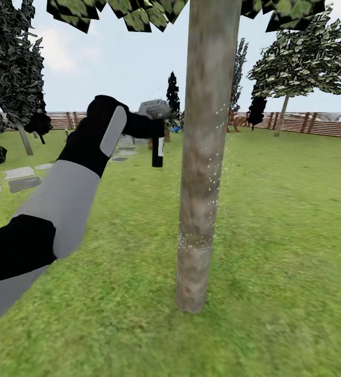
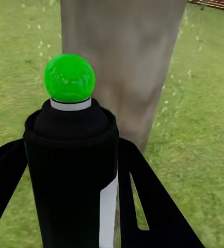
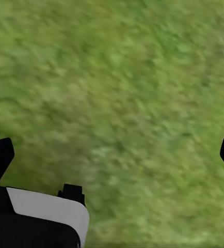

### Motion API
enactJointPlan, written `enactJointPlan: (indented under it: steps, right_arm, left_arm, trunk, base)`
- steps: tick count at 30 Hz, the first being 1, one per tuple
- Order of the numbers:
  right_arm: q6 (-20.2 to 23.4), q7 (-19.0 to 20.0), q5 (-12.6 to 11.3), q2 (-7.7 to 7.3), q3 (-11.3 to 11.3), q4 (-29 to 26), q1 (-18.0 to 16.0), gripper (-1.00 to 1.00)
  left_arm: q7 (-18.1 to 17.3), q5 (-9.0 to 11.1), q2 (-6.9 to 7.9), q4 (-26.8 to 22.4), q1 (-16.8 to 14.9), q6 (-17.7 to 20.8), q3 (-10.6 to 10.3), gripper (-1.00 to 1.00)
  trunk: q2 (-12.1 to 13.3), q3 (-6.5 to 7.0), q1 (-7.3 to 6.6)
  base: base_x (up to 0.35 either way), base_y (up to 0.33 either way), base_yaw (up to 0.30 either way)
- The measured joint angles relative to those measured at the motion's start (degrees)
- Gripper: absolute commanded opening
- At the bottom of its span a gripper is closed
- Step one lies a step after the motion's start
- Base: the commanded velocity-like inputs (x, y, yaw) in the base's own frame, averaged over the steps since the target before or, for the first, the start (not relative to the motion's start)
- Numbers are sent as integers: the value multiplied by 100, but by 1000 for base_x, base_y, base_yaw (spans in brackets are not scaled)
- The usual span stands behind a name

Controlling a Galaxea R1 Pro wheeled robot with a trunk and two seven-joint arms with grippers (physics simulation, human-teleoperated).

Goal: In the garden, pick up the pesticide atomizer on the floor and spray pesticide onto both trees until each tree trunk is fully covered.

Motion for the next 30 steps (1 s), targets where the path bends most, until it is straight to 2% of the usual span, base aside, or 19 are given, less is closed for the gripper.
enactJointPlan:
  steps: [2, 5, 6, 9, 11, 15, 19, 21, 22, 25, 30]
  right_arm:
    - [0, -3, 0, 0, -2, 0, 0, 100]
    - [0, -6, 0, -1, -5, 0, -1, 100]
    - [0, -3, 0, -3, -7, 0, 0, 100]
    - [0, -6, 0, -14, -5, 0, -1, 100]
    - [0, -7, 0, -17, -1, 0, -1, 100]
    - [0, -5, 0, -18, -3, 0, -1, 100]
    - [0, -7, 0, -18, -1, 0, -2, 100]
    - [0, -7, 0, -18, 0, 0, 0, 100]
    - [0, -7, 0, -18, 0, 0, 0, 100]
    - [0, -7, 0, -18, 0, 0, -1, 100]
    - [0, -7, 0, -18, -1, 0, 0, 100]
  left_arm:
    - [0, -13, -1, 193, -230, 2, 258, -100]
    - [-18, 45, -66, 263, -332, 6, 327, -100]
    - [-24, 155, -103, 263, -356, 7, 332, -100]
    - [-31, 783, -103, 264, -388, 6, 336, -100]
    - [-32, 1034, -103, 268, -532, 6, 338, -100]
    - [-29, 1102, -103, 315, -860, 7, 337, -100]
    - [-29, 1110, -103, 336, -980, 12, 337, -100]
    - [-35, 1218, -103, 349, -1063, 17, 337, -100]
    - [-36, 1329, -103, 373, -1078, 20, 337, -100]
    - [-47, 1433, -103, 425, -1091, 26, 336, -100]
    - [-77, 1464, -103, 425, -1095, 55, 332, -100]
  trunk:
    - [0, 0, 0]
    - [0, 0, 0]
    - [0, 0, 0]
    - [0, 0, 0]
    - [0, 1, 0]
    - [0, 0, 0]
    - [0, 0, 0]
    - [0, 0, 0]
    - [0, 0, 0]
    - [1, 0, 0]
    - [1, 0, 0]
  base:
    - [0, 0, 0]
    - [0, 0, 0]
    - [0, 0, 0]
    - [0, 0, 0]
    - [0, 0, 0]
    - [0, 0, 0]
    - [0, 0, 0]
    - [0, 0, 0]
    - [0, 0, 0]
    - [0, 0, 0]
    - [0, 0, 0]
